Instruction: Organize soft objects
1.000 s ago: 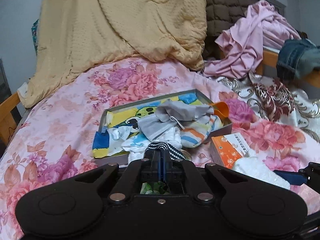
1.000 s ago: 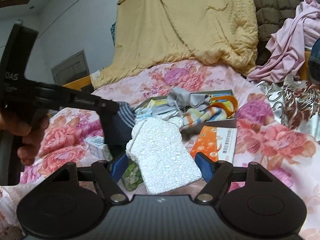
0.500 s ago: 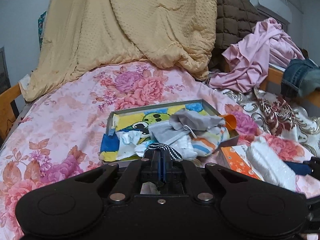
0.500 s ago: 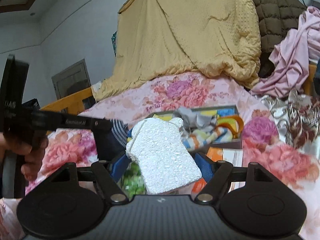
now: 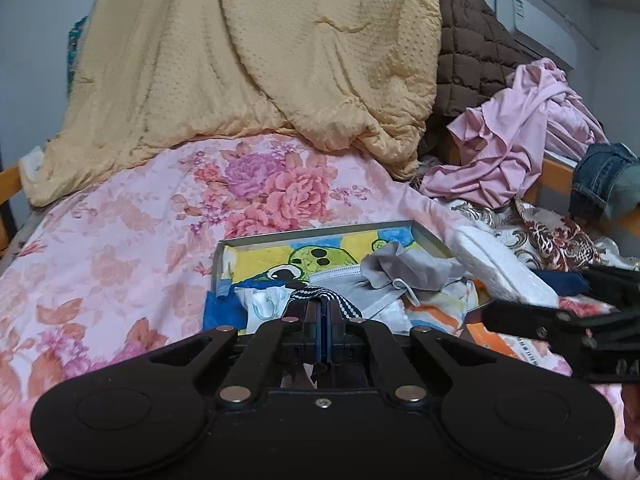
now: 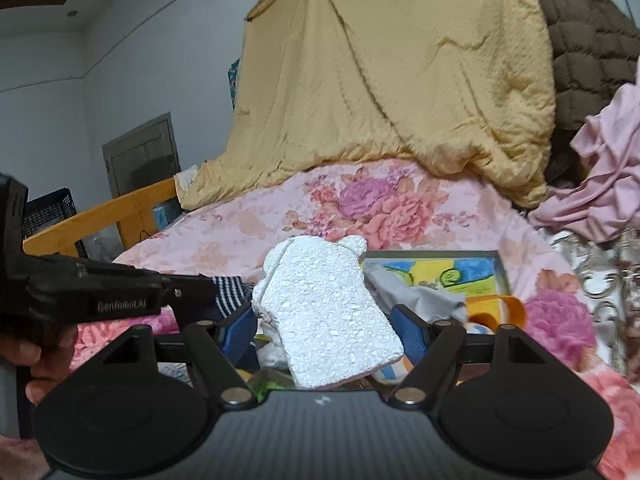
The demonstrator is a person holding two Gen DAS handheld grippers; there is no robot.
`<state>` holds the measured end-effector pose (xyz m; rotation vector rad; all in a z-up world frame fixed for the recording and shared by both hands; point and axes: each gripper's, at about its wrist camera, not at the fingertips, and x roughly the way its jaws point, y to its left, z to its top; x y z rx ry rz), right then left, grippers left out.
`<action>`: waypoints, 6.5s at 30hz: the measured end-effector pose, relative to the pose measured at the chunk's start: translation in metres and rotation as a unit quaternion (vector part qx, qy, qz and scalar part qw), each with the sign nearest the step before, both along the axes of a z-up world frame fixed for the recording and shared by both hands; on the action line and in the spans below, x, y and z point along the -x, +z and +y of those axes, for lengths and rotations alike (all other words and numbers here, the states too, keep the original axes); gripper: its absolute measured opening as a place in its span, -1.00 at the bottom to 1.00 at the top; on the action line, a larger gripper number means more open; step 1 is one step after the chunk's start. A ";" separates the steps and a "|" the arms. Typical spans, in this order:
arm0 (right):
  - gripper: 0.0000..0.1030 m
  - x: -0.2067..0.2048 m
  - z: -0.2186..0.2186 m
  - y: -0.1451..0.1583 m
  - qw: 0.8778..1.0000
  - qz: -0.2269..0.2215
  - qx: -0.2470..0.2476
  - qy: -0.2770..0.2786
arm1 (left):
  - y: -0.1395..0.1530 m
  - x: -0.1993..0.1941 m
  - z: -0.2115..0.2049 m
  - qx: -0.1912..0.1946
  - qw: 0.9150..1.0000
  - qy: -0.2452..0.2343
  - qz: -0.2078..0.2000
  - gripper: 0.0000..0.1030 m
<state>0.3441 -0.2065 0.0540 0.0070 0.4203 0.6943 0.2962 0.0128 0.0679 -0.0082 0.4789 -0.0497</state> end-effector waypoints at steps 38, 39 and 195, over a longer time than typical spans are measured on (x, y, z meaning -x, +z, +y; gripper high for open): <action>0.50 -0.169 0.104 -0.072 0.960 0.053 0.270 0.047 | -0.097 -0.200 0.044 0.060 0.984 -0.091 0.140 -0.97; 0.50 -0.171 0.105 -0.072 0.960 0.052 0.270 0.046 | -0.097 -0.201 0.045 0.059 0.985 -0.089 0.138 -0.97; 0.99 0.210 -0.051 -0.043 0.990 -0.001 0.002 -0.141 | -0.053 0.221 -0.023 0.059 0.989 0.132 -0.033 0.98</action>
